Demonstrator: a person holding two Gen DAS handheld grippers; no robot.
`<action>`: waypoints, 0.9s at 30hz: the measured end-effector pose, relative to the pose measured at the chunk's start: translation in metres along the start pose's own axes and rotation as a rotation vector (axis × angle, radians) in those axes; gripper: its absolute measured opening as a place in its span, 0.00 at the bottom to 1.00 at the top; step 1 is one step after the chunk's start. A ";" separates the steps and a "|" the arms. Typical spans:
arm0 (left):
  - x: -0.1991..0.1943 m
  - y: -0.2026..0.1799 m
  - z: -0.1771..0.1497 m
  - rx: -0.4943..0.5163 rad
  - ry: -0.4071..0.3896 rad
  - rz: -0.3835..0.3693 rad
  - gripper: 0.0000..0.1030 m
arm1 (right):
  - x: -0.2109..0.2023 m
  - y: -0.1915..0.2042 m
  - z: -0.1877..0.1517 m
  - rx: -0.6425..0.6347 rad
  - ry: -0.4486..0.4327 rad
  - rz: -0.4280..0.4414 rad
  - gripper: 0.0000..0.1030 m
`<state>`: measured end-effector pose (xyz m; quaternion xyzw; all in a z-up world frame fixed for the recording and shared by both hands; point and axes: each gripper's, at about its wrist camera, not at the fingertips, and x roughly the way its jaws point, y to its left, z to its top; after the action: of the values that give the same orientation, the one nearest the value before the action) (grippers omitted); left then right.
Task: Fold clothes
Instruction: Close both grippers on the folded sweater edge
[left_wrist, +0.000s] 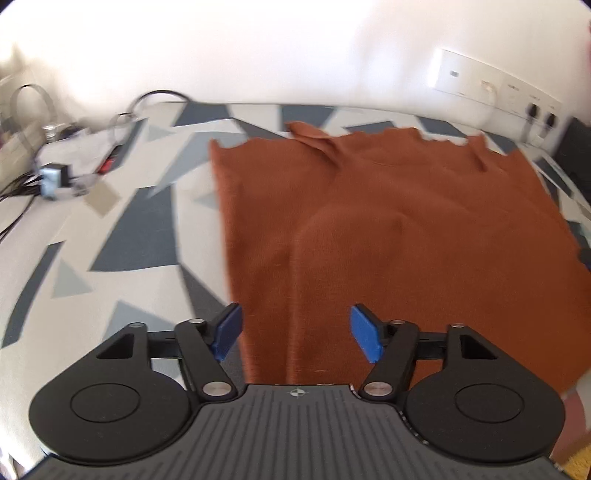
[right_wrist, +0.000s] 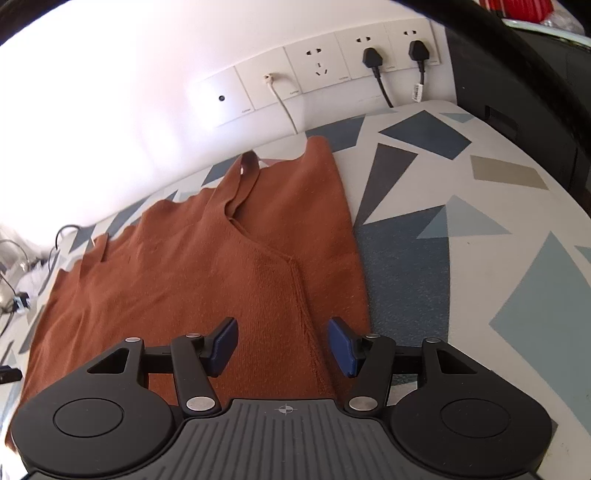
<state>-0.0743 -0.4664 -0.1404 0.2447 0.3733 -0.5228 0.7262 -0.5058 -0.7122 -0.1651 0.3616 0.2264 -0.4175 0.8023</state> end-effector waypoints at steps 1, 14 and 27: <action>0.007 -0.002 0.001 0.003 0.013 -0.007 0.67 | 0.000 -0.001 0.000 0.009 0.000 0.001 0.51; 0.029 0.016 0.009 -0.154 0.096 -0.132 0.33 | 0.003 0.006 0.004 -0.012 -0.029 0.012 0.51; 0.029 0.024 0.014 -0.152 0.128 -0.167 0.07 | 0.016 0.014 0.007 -0.026 -0.005 -0.023 0.15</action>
<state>-0.0424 -0.4853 -0.1562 0.1896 0.4765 -0.5351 0.6713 -0.4850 -0.7202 -0.1660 0.3477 0.2340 -0.4244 0.8026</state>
